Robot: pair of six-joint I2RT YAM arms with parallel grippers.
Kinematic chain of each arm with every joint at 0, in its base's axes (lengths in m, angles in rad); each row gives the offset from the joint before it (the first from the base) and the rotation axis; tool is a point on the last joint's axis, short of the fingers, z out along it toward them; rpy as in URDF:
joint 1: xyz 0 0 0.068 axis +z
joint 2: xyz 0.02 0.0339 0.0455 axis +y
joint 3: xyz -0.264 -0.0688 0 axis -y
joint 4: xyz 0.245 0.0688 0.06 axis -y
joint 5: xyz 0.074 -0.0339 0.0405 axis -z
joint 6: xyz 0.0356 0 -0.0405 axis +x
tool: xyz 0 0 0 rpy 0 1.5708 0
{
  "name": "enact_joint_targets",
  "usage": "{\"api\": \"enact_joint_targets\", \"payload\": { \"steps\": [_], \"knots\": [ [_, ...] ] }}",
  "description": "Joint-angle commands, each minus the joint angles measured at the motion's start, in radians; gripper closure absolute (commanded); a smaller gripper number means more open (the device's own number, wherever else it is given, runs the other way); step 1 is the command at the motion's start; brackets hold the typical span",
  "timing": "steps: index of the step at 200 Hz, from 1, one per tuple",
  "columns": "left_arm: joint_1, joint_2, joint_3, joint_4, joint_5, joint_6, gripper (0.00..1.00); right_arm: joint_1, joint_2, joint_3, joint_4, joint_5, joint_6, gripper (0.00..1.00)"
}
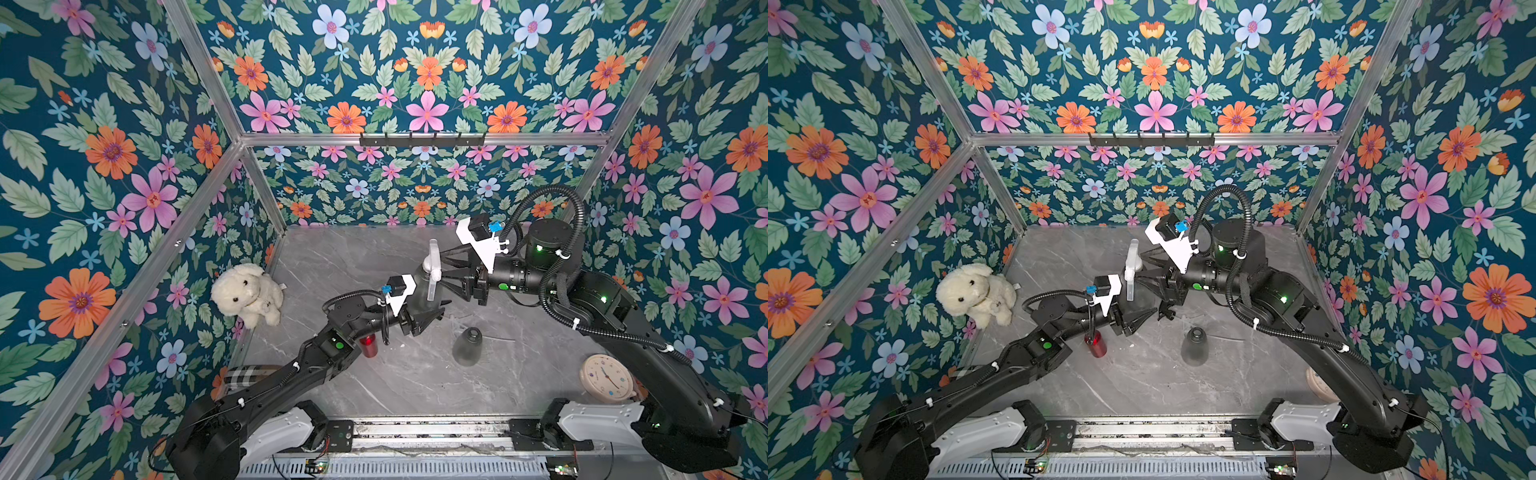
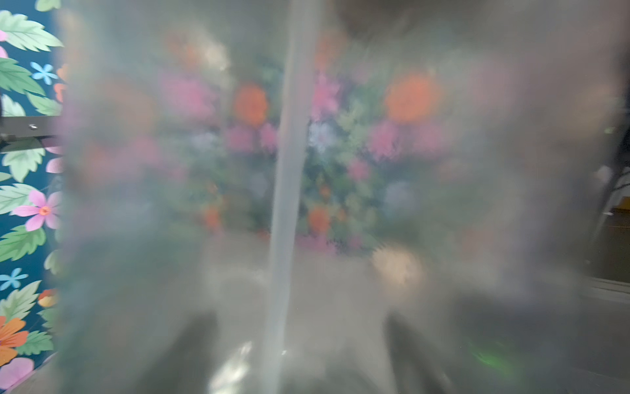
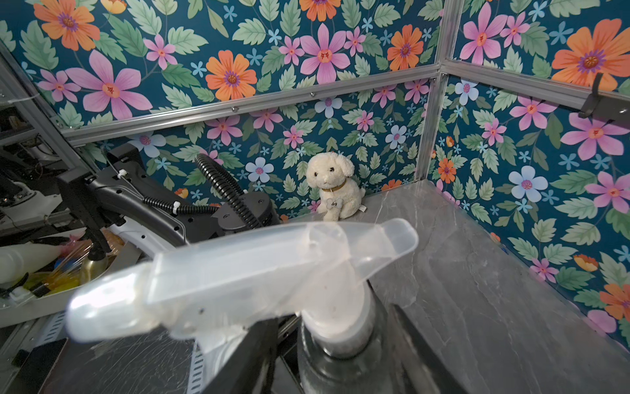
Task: Attach spray nozzles to spray bottles
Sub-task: Screw the spray nozzle on the spray bottle.
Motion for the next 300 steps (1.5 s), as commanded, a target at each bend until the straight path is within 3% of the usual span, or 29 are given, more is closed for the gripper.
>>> {"api": "enact_joint_targets", "payload": {
  "steps": [1, 192, 300],
  "knots": [
    [0.004, -0.007, 0.009, 0.019, 0.039, 0.004, 1.0, -0.006, -0.003, 0.006, -0.017, -0.04, -0.039, 0.48],
    [0.005, 0.011, 0.035, -0.011, 0.076, -0.002, 1.0, -0.011, 0.026, 0.046, 0.004, -0.053, -0.028, 0.53],
    [0.005, 0.009, 0.03, -0.006, 0.06, 0.002, 1.0, -0.012, 0.023, 0.008, 0.039, -0.032, 0.004, 0.71]
  ]
}}
